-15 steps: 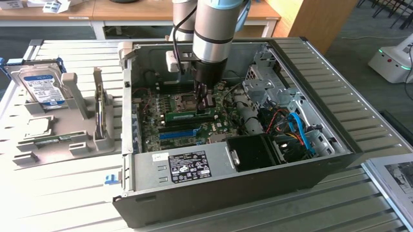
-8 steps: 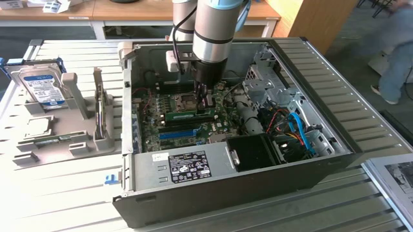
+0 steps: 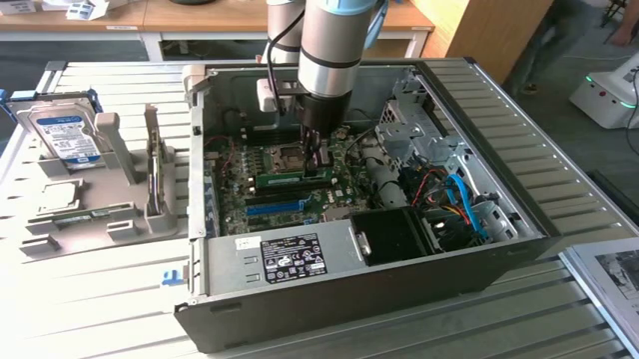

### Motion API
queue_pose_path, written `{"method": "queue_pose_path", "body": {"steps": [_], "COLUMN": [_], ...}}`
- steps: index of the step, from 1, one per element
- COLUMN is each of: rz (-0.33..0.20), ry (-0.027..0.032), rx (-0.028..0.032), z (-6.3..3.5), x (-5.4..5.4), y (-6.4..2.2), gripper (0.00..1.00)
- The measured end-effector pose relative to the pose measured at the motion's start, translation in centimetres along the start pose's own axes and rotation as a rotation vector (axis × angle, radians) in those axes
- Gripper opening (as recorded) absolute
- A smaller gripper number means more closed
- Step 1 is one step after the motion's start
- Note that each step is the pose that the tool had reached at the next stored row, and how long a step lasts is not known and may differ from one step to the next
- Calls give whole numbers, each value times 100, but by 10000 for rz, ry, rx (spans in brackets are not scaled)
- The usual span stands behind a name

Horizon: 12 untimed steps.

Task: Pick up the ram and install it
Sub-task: 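Insert the ram into the slot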

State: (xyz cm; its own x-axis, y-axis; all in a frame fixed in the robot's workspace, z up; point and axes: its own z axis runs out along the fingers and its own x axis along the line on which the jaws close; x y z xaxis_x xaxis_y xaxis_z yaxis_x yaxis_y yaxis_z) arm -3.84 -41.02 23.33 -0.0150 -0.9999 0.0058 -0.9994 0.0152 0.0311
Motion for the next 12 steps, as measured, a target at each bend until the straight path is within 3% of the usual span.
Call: {"method": "queue_pose_path", "body": {"steps": [12], "rz": [0], "ry": [0], "rx": [1], "z": [31], "x": [0], "y": [-1], "gripper": [12]}}
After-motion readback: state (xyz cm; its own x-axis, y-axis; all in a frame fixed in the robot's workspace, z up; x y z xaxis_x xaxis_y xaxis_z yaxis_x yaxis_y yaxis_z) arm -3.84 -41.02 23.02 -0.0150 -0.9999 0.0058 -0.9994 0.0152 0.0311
